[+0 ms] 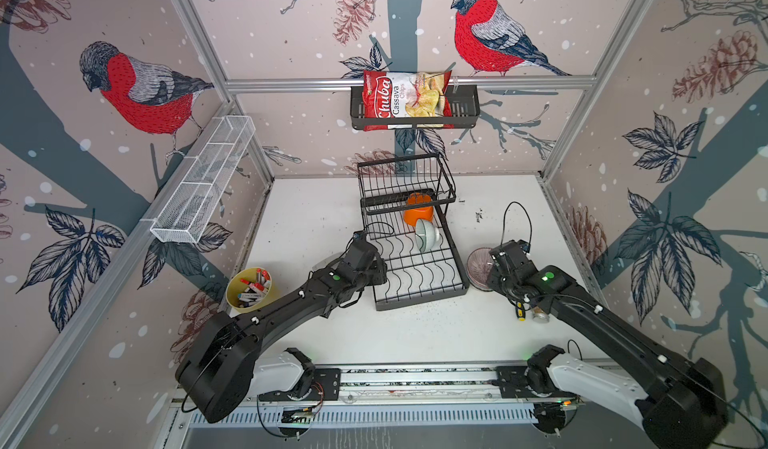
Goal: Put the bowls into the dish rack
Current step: 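Grasp the rim of the purple-striped bowl atop the stack with the right gripper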
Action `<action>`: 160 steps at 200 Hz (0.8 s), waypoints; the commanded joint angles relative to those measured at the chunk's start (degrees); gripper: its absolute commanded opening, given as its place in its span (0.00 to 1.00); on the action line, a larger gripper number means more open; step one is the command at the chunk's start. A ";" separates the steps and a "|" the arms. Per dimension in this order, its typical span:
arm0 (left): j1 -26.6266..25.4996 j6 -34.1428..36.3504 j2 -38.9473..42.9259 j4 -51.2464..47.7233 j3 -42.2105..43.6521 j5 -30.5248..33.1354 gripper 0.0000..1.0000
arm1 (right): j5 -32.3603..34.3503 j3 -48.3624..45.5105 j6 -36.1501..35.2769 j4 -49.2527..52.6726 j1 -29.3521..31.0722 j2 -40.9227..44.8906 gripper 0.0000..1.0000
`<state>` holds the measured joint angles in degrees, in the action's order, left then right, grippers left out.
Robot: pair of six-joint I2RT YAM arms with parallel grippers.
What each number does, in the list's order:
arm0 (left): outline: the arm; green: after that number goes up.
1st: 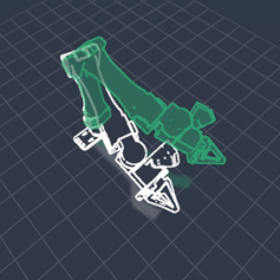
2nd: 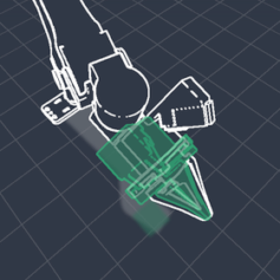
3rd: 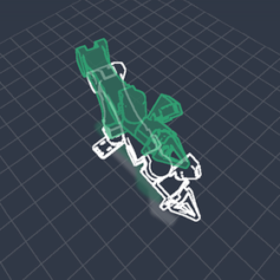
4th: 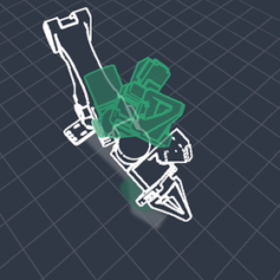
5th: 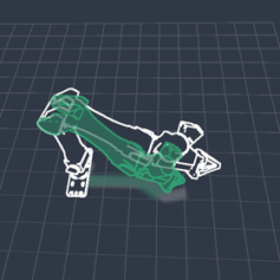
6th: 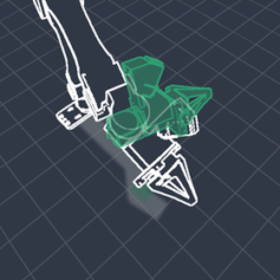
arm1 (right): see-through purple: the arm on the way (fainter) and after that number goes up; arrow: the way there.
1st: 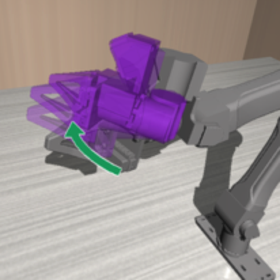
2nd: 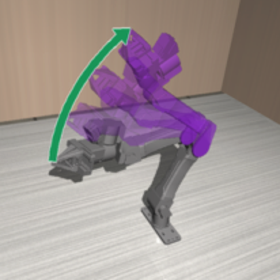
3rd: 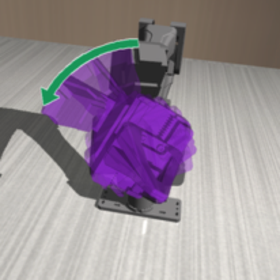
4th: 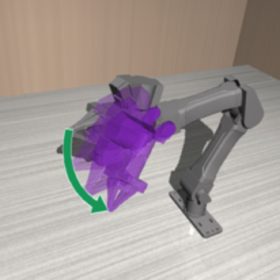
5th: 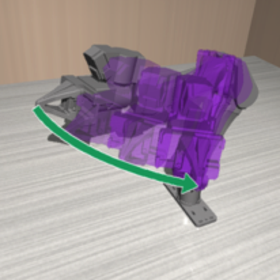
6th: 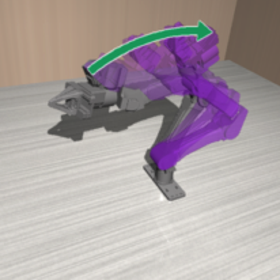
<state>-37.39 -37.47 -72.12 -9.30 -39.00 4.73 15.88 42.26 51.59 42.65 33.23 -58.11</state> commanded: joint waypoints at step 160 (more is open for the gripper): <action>-0.05 0.64 0.16 2.53 0.86 2.00 0.63 | -0.85 1.59 0.44 1.26 -0.06 0.27 0.16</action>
<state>-37.39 -37.47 -71.83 -9.23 -38.15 6.20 15.75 43.46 52.42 43.77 33.21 -57.98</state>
